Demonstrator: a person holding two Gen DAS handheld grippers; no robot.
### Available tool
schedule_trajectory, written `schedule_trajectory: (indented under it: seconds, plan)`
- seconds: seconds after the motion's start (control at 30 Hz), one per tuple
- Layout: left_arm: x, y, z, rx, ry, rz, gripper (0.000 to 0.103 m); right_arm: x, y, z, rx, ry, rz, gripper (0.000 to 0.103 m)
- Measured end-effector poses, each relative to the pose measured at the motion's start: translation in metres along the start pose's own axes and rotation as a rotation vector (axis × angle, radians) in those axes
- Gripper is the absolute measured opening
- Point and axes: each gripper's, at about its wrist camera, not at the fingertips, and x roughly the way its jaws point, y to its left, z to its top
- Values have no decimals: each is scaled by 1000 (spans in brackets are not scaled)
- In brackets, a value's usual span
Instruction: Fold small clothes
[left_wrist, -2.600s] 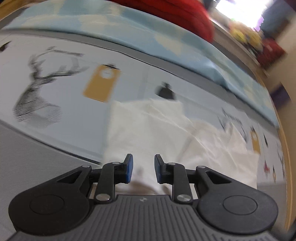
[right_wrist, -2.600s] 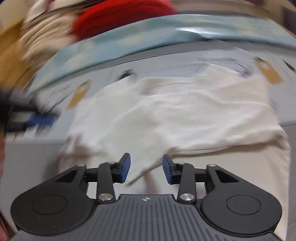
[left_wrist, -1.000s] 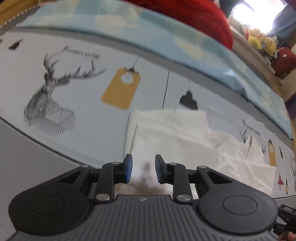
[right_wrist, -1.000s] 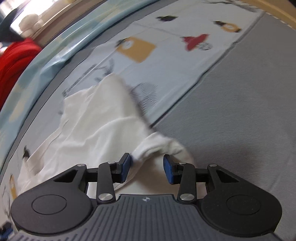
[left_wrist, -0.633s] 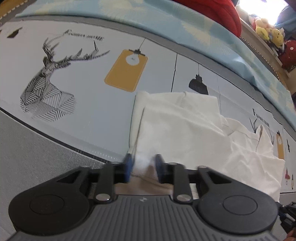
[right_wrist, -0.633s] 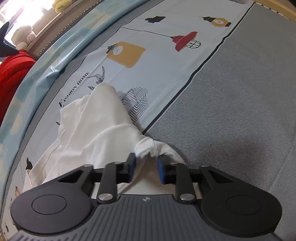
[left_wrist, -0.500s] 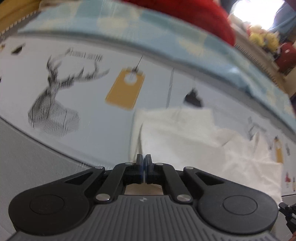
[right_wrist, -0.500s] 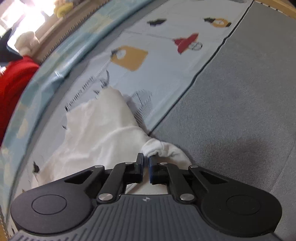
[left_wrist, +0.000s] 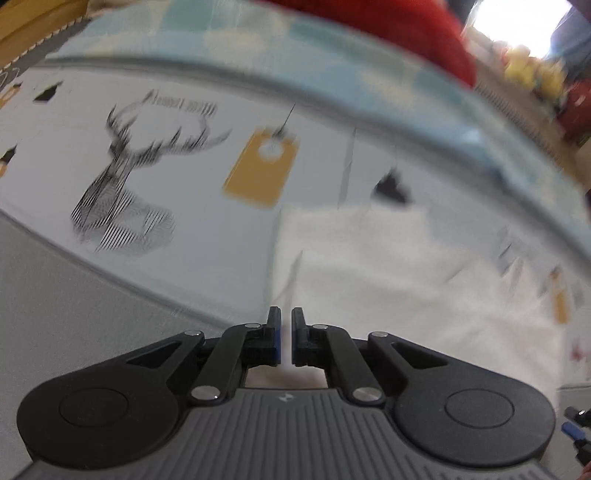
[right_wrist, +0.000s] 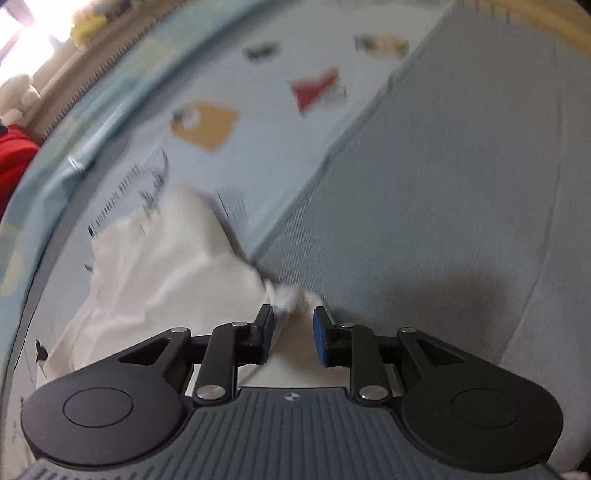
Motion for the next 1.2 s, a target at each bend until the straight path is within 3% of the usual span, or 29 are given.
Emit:
schedule_trajectory:
  seconds: [0.07, 0.13, 0.23, 0.33, 0.43, 0.5, 0.57, 0.6, 0.63, 0.7, 0.8, 0.87, 0.93, 1.0, 1.2]
  plan:
    - [0, -7, -1, 34, -11, -23, 6, -15, 6, -4, -15, -78, 19, 25]
    - [12, -7, -6, 18, 41, -32, 6, -18, 8, -6, -14, -94, 74, 25]
    - [41, 3, -15, -35, 170, 1, 6, 12, 6, -1, -11, 22, 98, 26]
    - [37, 6, -13, -47, 168, 5, 6, 38, -13, -1, 64, 125, 10, 26]
    - [22, 0, -7, -18, 105, -29, 15, 31, -13, 2, 69, 94, 45, 27]
    - [31, 0, -11, -3, 143, 5, 17, 27, -8, 4, 22, 70, 77, 31]
    - [46, 7, -18, -22, 224, 38, 18, 36, -16, 5, 47, 111, 39, 34]
    - [44, 9, -18, -37, 226, 27, 18, 38, -22, 5, 73, 131, 21, 35]
    - [37, 9, -17, -39, 214, 30, 18, 37, -28, 6, 99, 149, 11, 42]
    - [13, 2, -11, 9, 138, 32, 18, 20, -30, 10, 105, 142, 18, 44]
    - [-31, -8, -11, 98, -1, 22, 21, -23, -24, 23, 49, 33, 82, 43]
    - [-57, -9, -18, 121, -51, 40, 21, -56, -25, 33, 11, -45, 157, 43]
    - [-87, -6, -30, 133, -92, 63, 21, -92, -34, 38, -24, -104, 247, 43]
    - [-118, -2, -42, 154, -116, 40, 21, -122, -45, 38, -60, -130, 290, 43]
    - [-198, 22, -113, 251, -180, -27, 21, -184, -98, 24, -202, -99, 411, 43]
